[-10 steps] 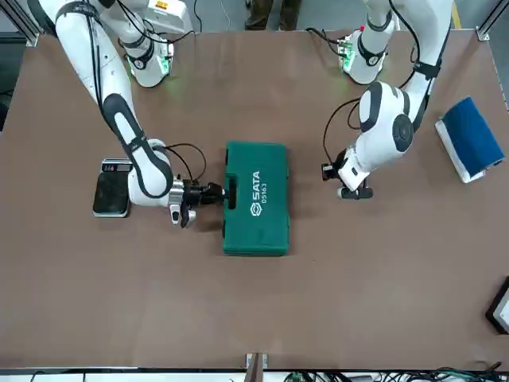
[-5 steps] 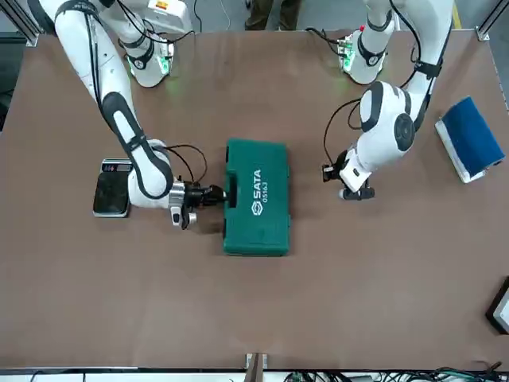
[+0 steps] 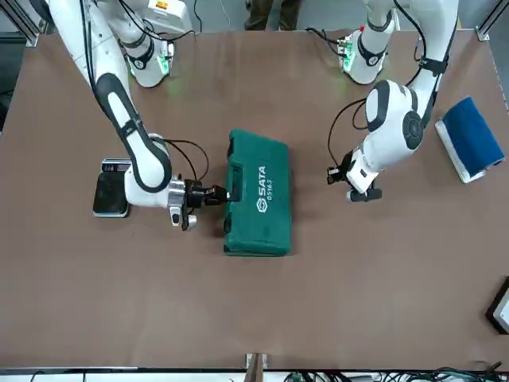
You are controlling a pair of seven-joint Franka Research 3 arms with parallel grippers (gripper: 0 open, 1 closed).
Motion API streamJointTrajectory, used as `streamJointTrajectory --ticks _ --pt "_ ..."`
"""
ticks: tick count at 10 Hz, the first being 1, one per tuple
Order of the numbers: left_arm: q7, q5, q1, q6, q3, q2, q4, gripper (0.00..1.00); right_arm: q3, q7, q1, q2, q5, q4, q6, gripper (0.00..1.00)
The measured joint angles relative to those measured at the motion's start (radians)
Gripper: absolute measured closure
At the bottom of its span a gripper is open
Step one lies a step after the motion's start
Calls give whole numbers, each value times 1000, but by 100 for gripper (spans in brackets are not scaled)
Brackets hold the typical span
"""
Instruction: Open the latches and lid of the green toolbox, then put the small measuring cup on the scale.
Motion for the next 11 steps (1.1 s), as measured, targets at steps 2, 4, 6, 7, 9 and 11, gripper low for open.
streamJointTrajectory --ticks 2,4,6,7,9,11 --pt "-3 0 0 0 0 0 4 99 0 37 5 -17 -10 1 2 70" --pt "-5 0 -3 -1 -1 0 5 99 6 63 17 -30 -13 1 29 69" --pt "-5 0 -4 1 -1 1 5 99 48 102 27 -39 -13 1 94 67" --pt "-5 0 -5 2 -2 4 5 99 66 121 31 -42 -13 1 112 66" --pt "-4 0 -7 3 -2 14 5 99 78 153 33 -59 -13 1 118 62" --pt "1 0 -6 14 -1 27 4 99 81 187 34 -75 -13 1 118 53"
